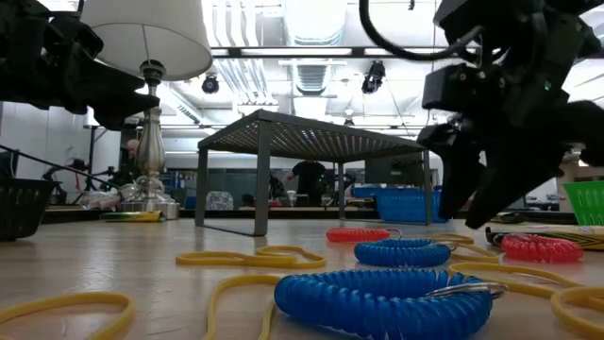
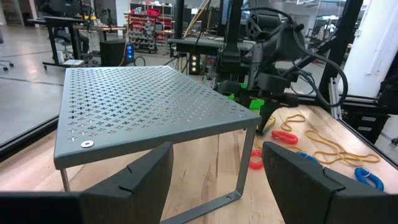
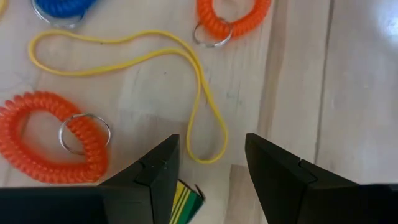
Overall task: Pick & Place Office Desk Supplies
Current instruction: Put the yellow rubber band into the green basket
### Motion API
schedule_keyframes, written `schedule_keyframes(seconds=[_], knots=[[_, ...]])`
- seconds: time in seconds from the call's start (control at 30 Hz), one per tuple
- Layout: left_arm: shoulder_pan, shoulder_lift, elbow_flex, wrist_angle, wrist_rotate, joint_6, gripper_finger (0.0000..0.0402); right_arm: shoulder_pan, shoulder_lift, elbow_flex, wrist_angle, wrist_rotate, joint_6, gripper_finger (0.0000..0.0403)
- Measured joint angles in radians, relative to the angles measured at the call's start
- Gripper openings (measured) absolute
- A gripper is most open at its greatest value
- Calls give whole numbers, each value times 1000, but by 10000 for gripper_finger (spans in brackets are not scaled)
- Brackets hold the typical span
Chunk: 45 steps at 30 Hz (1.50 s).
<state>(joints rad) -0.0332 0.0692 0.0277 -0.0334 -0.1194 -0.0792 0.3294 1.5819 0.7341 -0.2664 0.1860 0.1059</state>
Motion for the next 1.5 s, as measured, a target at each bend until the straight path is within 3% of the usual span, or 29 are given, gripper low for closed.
schedule_keyframes(seconds=[0.7,1.3,1.5], knots=[[0,0,0,0,0,0,253,0,59,-1,37,26,-1,174],[0,0,0,0,0,0,253,1,63,-2,51,19,-14,21],[0,0,0,0,0,0,253,0,63,-4,61,54,-24,9]])
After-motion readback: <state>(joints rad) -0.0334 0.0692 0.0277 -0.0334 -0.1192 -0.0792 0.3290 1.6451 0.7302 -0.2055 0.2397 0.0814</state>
